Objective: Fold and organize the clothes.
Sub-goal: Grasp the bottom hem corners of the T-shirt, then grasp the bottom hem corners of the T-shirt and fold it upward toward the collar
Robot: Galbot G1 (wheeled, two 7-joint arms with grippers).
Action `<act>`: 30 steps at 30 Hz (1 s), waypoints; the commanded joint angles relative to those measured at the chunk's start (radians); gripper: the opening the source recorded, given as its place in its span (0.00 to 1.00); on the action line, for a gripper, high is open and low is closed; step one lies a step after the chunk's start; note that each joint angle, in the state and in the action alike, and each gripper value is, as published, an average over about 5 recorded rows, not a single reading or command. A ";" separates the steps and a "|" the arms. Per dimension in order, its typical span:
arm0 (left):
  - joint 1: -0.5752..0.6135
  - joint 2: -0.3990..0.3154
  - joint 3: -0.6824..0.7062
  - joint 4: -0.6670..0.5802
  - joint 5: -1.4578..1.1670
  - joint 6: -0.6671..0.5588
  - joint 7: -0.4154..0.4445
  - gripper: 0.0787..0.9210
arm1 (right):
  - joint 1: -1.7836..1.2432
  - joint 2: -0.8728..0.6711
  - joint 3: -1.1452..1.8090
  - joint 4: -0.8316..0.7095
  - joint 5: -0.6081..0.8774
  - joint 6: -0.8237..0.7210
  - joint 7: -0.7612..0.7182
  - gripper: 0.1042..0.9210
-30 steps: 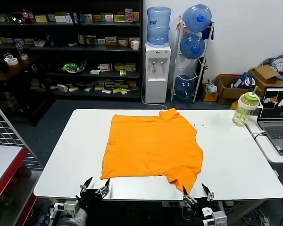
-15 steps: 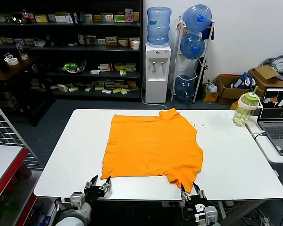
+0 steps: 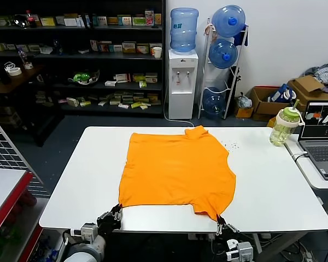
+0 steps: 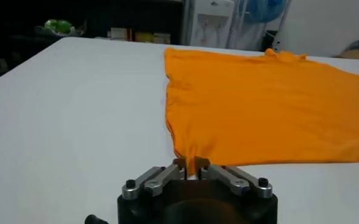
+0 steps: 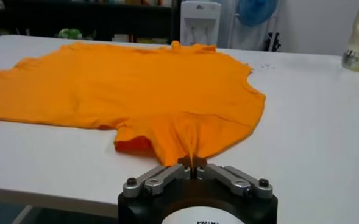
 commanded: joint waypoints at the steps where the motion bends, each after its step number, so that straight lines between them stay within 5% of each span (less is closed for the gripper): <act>1: 0.095 0.065 -0.018 -0.138 -0.071 0.012 -0.039 0.05 | -0.136 -0.060 0.017 0.141 0.072 0.015 0.014 0.03; 9: 0.240 0.170 -0.064 -0.287 -0.156 0.016 -0.080 0.01 | -0.274 -0.117 0.052 0.237 0.103 0.046 0.029 0.03; 15: 0.278 0.184 -0.073 -0.354 -0.172 0.020 -0.101 0.01 | -0.267 -0.103 0.047 0.263 0.109 0.063 0.047 0.03; 30: -0.207 0.088 0.008 -0.004 -0.192 -0.061 -0.024 0.01 | 0.250 -0.130 -0.015 0.005 0.231 0.010 0.143 0.03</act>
